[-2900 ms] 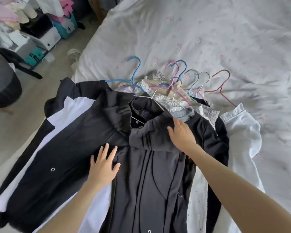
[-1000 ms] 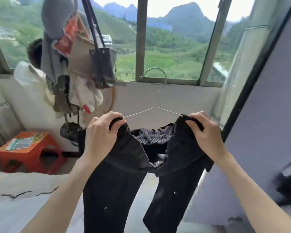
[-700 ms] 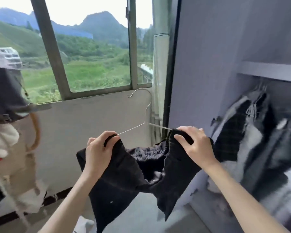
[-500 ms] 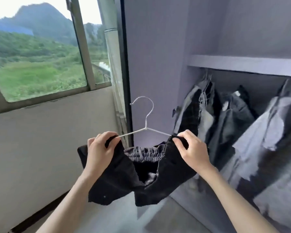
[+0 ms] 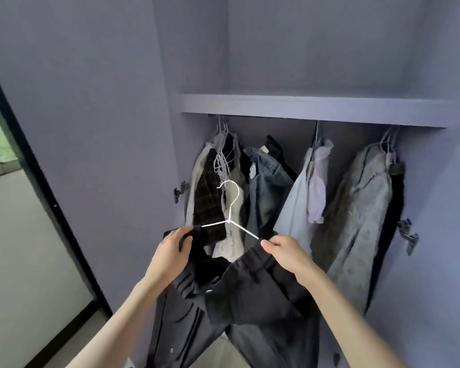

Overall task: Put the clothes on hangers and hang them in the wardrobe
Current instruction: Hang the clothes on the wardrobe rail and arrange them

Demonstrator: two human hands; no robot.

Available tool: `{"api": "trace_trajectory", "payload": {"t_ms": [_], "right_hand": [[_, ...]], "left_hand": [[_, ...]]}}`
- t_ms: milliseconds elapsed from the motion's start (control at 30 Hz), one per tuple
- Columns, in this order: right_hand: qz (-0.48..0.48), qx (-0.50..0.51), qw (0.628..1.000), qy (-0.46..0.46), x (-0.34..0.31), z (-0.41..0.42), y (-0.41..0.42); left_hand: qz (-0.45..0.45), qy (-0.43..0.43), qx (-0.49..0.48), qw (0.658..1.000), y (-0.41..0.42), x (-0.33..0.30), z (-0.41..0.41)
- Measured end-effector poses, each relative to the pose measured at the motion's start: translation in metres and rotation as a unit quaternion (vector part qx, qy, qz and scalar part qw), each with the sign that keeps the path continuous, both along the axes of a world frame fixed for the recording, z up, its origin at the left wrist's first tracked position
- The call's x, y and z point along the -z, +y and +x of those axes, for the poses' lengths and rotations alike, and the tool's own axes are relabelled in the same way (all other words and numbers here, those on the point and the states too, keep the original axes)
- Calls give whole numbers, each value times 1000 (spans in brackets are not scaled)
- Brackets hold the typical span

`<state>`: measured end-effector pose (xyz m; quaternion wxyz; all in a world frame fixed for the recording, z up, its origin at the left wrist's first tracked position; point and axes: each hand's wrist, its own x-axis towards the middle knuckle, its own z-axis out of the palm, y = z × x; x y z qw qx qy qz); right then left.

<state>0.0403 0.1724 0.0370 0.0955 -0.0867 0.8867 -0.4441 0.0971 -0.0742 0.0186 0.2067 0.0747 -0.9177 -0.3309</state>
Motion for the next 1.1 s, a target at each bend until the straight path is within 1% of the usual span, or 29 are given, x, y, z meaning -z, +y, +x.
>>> {"api": "trace_trajectory", "payload": {"t_ms": [67, 167, 233, 300, 400, 533, 600, 700, 867, 1100], "right_hand": [[-17, 10, 999, -43, 5, -18, 12], [-61, -9, 993, -106, 7, -34, 22], [-94, -21, 988, -123, 8, -40, 25], [-100, -25, 986, -133, 10, -50, 27], [-78, 5, 992, -98, 9, -63, 32], [-78, 56, 995, -12, 16, -70, 28], [-102, 91, 991, 9, 22, -76, 23], [-112, 140, 983, 38, 23, -93, 11], [-96, 234, 964, 83, 20, -142, -13], [-88, 281, 948, 123, 25, -193, -33]], "left_hand": [[15, -24, 19, 999, 13, 7, -22], [33, -40, 29, 998, 26, 15, -52], [46, -39, 35, 998, 31, 17, -71], [51, -37, 41, 997, 34, 17, -90], [53, -28, 45, 997, 32, 18, -119], [46, -36, 65, 996, 26, 18, -166], [49, -35, 87, 994, 23, 19, -196], [52, -38, 125, 990, 23, 17, -249], [29, -35, 171, 984, 34, 6, -326], [-1, -106, 175, 979, 49, -16, -407]]}}
